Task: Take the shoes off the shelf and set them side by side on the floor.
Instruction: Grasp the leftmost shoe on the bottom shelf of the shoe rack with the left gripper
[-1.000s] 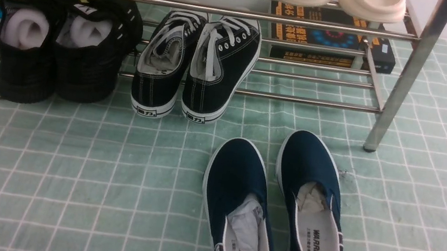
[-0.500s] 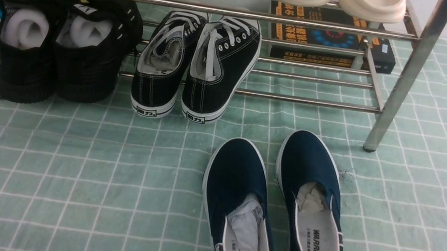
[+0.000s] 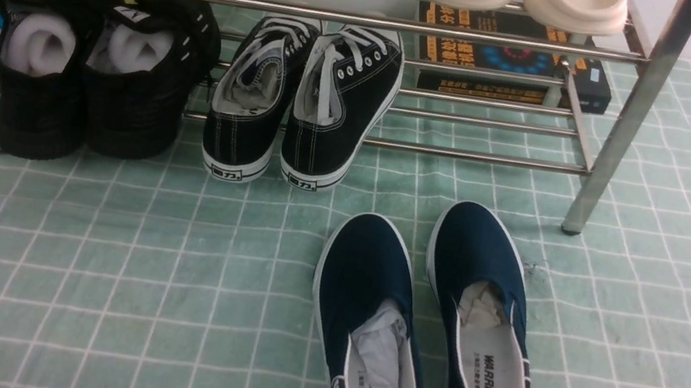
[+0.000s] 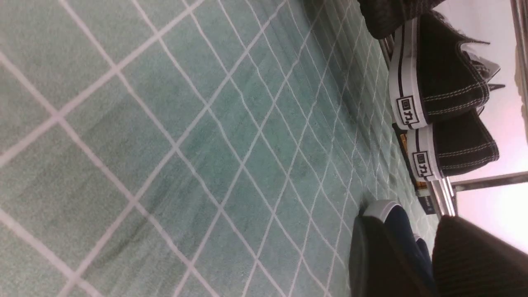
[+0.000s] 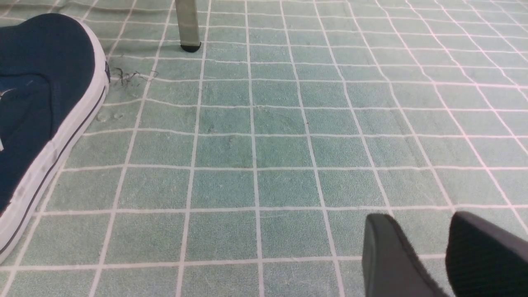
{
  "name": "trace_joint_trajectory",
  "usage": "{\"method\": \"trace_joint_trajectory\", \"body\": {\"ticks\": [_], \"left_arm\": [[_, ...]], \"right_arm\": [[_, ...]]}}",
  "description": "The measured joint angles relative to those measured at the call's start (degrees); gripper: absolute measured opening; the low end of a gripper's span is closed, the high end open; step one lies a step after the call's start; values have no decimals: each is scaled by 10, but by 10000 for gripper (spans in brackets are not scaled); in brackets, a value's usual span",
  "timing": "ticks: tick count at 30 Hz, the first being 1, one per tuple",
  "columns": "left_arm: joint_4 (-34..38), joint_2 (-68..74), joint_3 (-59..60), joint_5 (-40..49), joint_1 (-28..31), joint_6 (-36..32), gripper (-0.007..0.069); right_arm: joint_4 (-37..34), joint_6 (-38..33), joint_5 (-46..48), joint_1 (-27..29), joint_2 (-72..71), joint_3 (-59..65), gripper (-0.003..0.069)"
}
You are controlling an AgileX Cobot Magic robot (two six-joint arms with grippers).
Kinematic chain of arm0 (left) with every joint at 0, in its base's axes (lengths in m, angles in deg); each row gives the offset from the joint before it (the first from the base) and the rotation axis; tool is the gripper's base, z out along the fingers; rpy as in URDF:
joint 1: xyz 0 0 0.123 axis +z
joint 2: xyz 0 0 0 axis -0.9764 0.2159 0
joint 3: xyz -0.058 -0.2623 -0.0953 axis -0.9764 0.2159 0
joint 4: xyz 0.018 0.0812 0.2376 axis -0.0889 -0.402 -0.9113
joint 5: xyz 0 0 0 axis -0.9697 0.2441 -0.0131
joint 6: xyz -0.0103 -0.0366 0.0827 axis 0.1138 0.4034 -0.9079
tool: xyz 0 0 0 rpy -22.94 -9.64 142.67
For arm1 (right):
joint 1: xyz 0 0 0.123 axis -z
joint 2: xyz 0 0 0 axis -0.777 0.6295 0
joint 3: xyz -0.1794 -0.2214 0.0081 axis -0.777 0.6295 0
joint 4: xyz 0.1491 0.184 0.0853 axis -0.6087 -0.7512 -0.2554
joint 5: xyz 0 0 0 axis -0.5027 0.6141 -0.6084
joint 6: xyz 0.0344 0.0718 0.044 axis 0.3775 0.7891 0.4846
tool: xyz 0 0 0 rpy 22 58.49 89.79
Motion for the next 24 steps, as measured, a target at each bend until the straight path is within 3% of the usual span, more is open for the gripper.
{"method": "trace_joint_trajectory", "body": {"ticks": [6,11,16,19,23,24], "left_arm": [[-32,0,0,-8,0,12,243],[-76,0,-3,-4,0,-18,204],[-94,4,-87,29,0,-36,37],[-122,34,-146,41,0,-47,2],[-215,155,-254,140,0,-79,1],[-248,217,-299,200,0,-101,1]], "right_arm": [[0,0,0,0,0,0,238],[0,0,0,0,0,0,238],[0,0,0,0,0,0,238],[0,0,0,0,0,0,238],[0,0,0,0,0,0,238],[0,0,0,0,0,0,238]]}}
